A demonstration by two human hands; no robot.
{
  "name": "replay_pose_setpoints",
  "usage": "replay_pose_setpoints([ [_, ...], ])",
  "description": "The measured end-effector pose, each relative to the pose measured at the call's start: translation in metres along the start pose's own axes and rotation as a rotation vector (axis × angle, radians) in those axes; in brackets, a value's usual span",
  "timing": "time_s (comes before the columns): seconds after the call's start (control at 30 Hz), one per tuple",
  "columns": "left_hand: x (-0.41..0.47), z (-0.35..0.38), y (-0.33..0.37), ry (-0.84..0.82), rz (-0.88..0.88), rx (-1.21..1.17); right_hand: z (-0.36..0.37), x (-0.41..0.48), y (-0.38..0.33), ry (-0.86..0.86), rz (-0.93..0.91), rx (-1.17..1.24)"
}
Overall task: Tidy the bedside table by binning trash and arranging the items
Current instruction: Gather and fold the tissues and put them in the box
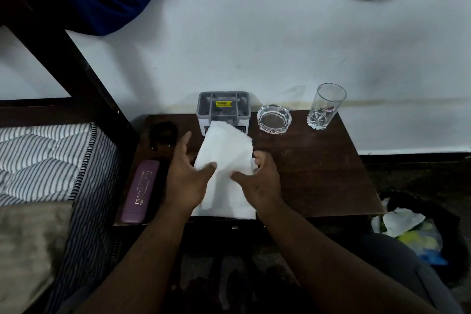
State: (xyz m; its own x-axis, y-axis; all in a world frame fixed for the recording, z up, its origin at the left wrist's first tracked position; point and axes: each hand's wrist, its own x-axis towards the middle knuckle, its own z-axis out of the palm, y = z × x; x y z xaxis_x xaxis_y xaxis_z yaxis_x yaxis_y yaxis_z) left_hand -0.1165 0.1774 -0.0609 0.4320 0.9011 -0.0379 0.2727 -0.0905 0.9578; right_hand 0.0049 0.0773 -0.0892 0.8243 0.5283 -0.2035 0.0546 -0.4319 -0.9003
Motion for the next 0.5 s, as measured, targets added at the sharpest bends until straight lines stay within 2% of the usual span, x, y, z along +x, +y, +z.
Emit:
replay_pose_setpoints([
  [0.1, -0.005, -0.001, 0.011, -0.116, 0.095, -0.251, -0.013, 0.006, -0.013, -0.067, 0.106, 0.502],
  [0.2, -0.006, -0.005, 0.015, -0.199, 0.098, -0.45, -0.033, 0.01, -0.023, -0.304, 0.116, 0.801],
  [0.27, -0.005, -0.009, 0.015, -0.208, 0.092, -0.48, -0.044, 0.01, -0.026, -0.463, 0.111, 0.86],
  [0.3, -0.005, -0.01, 0.013, -0.199, 0.096, -0.47, -0.047, 0.01, -0.026, -0.478, 0.109, 0.86],
  [0.5, -0.003, -0.016, 0.006, -0.22, 0.159, -0.393, -0.049, 0.011, -0.02, -0.366, -0.038, 0.737],
])
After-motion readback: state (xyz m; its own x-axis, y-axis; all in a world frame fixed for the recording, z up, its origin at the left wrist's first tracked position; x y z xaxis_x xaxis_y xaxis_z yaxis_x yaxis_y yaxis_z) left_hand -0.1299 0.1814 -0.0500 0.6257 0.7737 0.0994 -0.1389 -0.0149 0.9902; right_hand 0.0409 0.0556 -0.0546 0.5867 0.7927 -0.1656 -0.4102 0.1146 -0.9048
